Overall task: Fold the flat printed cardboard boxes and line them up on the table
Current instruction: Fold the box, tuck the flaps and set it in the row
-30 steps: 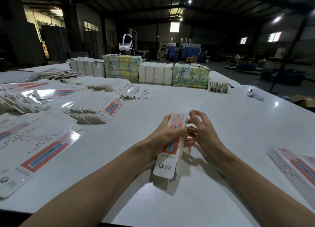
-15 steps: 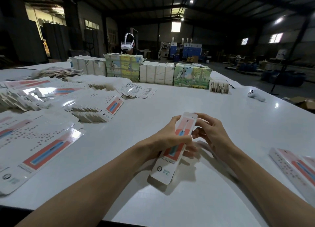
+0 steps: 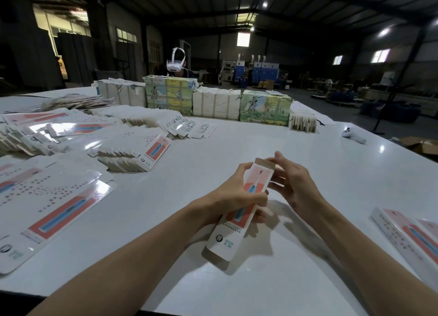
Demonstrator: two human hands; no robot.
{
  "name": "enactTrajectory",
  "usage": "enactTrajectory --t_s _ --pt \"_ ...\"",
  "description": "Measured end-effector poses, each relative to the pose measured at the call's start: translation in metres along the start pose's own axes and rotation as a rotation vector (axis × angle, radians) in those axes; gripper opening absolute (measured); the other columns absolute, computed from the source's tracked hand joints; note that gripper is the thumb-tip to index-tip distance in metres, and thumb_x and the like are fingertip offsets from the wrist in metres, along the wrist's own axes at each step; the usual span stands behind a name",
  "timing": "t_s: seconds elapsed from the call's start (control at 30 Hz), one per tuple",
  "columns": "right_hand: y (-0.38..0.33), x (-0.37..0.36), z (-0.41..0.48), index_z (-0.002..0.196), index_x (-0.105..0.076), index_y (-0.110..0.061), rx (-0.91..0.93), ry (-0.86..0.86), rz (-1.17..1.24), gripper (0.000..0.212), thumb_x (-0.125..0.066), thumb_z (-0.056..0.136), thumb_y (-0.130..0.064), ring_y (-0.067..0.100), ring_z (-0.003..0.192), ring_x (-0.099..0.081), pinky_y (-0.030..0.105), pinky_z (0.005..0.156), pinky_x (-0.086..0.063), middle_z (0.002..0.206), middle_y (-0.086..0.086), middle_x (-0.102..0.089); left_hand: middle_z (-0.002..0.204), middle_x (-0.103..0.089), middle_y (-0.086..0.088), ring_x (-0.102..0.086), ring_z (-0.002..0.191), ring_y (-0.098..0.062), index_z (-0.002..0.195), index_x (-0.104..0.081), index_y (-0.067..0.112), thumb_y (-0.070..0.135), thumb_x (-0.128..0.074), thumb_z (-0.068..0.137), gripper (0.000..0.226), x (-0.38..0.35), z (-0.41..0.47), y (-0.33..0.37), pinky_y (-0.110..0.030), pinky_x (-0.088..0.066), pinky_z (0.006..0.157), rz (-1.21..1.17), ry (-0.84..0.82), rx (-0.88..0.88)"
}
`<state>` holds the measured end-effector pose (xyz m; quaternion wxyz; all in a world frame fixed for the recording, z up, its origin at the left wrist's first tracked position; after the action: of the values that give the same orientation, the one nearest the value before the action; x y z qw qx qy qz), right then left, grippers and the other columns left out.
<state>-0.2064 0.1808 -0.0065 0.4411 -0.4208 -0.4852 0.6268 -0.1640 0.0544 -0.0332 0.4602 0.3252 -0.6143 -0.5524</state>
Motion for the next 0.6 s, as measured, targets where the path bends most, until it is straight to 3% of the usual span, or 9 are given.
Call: enactTrajectory --t_s 0.13,0.3,0.6 --pt "0.01 0.005 0.0 0.115 -0.076 -0.003 -0.108 0.004 0.164 0.025 -0.066 0.101 -0.02 0.032 0.106 -0.076 0.035 0.075 -0.063 0.115 0.018 -0.077 0.116 -0.061 -0.011 -0.078 0.073 -0.024 0.141 -0.024 0.047 0.026 -0.08 0.082 0.084 -0.001 0.001 0.0 -0.029 -0.061 0.063 0.073 0.014 -0.026" --pt "0.019 0.008 0.001 0.109 -0.077 -0.002 -0.201 0.049 0.245 0.016 -0.066 0.099 -0.008 0.027 0.094 -0.077 0.037 0.072 -0.064 0.099 0.015 -0.078 0.116 -0.057 -0.014 -0.078 0.07 -0.029 0.131 -0.02 0.067 0.019 -0.083 0.079 0.094 0.002 0.001 0.001 -0.032 -0.062 0.063 0.068 0.038 -0.047" --pt "0.013 0.013 -0.001 0.111 -0.078 -0.002 -0.194 0.055 0.118 0.02 -0.063 0.099 -0.007 0.032 0.104 -0.075 0.041 0.077 -0.064 0.108 0.019 -0.077 0.116 -0.054 -0.009 -0.078 0.071 -0.027 0.141 -0.02 0.065 0.024 -0.083 0.079 0.098 0.0 0.001 0.003 -0.03 -0.062 0.061 0.12 0.026 -0.063"
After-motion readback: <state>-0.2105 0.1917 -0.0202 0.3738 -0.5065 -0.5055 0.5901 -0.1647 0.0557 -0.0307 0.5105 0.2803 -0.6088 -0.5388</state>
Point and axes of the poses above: each hand's wrist, its own z-axis towards the middle knuckle, its own x-axis out of the back of the hand, y = z × x, the point moved 10 cm from there along z, towards the middle knuckle
